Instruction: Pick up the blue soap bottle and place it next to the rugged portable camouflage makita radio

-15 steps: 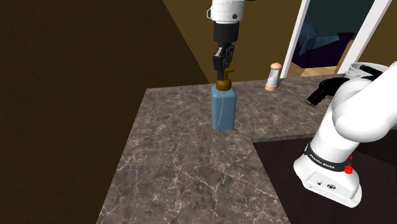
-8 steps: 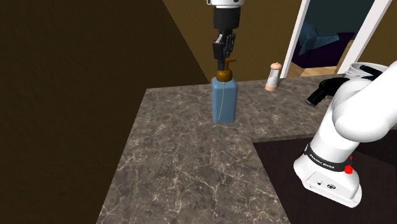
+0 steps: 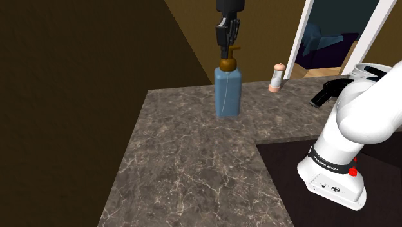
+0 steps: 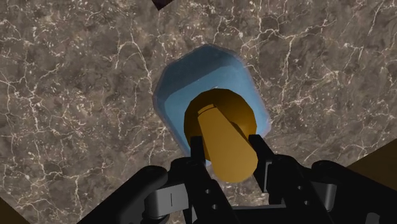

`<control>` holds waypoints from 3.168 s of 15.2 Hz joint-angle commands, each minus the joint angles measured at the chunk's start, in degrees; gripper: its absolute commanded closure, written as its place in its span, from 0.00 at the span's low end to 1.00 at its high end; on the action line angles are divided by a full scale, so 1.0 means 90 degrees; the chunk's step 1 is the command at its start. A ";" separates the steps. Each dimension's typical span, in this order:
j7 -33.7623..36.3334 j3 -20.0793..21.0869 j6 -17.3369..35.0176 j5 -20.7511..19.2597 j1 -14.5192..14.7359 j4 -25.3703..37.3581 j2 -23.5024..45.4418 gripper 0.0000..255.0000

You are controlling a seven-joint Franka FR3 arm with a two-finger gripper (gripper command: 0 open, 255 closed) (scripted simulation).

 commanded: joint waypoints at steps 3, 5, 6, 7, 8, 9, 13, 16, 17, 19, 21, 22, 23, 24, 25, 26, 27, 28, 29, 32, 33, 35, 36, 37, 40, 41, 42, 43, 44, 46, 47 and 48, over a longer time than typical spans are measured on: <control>0.0015 -0.0017 -0.0339 -0.0027 -0.0016 0.0451 0.0111 1.00; 0.0027 -0.0022 -0.0506 -0.0037 -0.0022 0.0671 0.0165 1.00; 0.0033 -0.0025 -0.0590 -0.0042 -0.0025 0.0783 0.0194 1.00; 0.0039 -0.0027 -0.0673 -0.0048 -0.0028 0.0897 0.0224 1.00; 0.0045 -0.0028 -0.0758 -0.0053 -0.0031 0.1013 0.0256 1.00; 0.0051 -0.0030 -0.0842 -0.0058 -0.0034 0.1130 0.0289 1.00; 0.0080 -0.0033 -0.1182 -0.0080 -0.0045 0.1617 0.0436 1.00; 0.0103 -0.0032 -0.1442 -0.0097 -0.0054 0.2003 0.0562 1.00; 0.0112 -0.0031 -0.1530 -0.0103 -0.0056 0.2136 0.0607 1.00; 0.0130 -0.0028 -0.1707 -0.0114 -0.0061 0.2408 0.0703 1.00; 0.0149 -0.0024 -0.1888 -0.0127 -0.0066 0.2692 0.0806 1.00; 0.0159 -0.0021 -0.1980 -0.0133 -0.0068 0.2837 0.0861 1.00; 0.0170 -0.0017 -0.2072 -0.0140 -0.0070 0.2986 0.0917 1.00; 0.0181 -0.0014 -0.2166 -0.0147 -0.0072 0.3138 0.0975 1.00; 0.0193 -0.0009 -0.2261 -0.0154 -0.0074 0.3293 0.1036 1.00; 0.0205 -0.0004 -0.2357 -0.0162 -0.0076 0.3452 0.1099 1.00; 0.0218 0.0001 -0.2455 -0.0169 -0.0077 0.3615 0.1165 1.00; 0.0231 0.0008 -0.2554 -0.0178 -0.0078 0.3782 0.1233 1.00; 0.0245 0.0015 -0.2655 -0.0186 -0.0079 0.3954 0.1304 1.00; 0.0292 0.0040 -0.2969 -0.0216 -0.0079 0.4499 0.1537 1.00; 0.0310 0.0051 -0.3079 -0.0227 -0.0078 0.4692 0.1621 1.00; 0.0336 0.0067 -0.3236 -0.0245 -0.0076 0.4972 0.1746 1.00; 0.0179 -0.0046 -0.3235 -0.0228 -0.0121 0.4761 0.1541 1.00; 0.0024 -0.0157 -0.3241 -0.0220 -0.0164 0.4567 0.1346 1.00; -0.0432 -0.0492 -0.3291 -0.0251 -0.0267 0.4067 0.0818 1.00; -0.0583 -0.0603 -0.3315 -0.0276 -0.0298 0.3925 0.0658 1.00; -0.0733 -0.0714 -0.3343 -0.0308 -0.0327 0.3793 0.0506 1.00; -0.0882 -0.0826 -0.3374 -0.0347 -0.0351 0.3672 0.0362 1.00; -0.1031 -0.0938 -0.3407 -0.0392 -0.0375 0.3561 0.0224 1.00; -0.1329 -0.1163 -0.3479 -0.0499 -0.0419 0.3367 -0.0032 1.00; -0.1478 -0.1277 -0.3517 -0.0561 -0.0438 0.3283 -0.0151 1.00; -0.1627 -0.1392 -0.3557 -0.0628 -0.0456 0.3208 -0.0263 1.00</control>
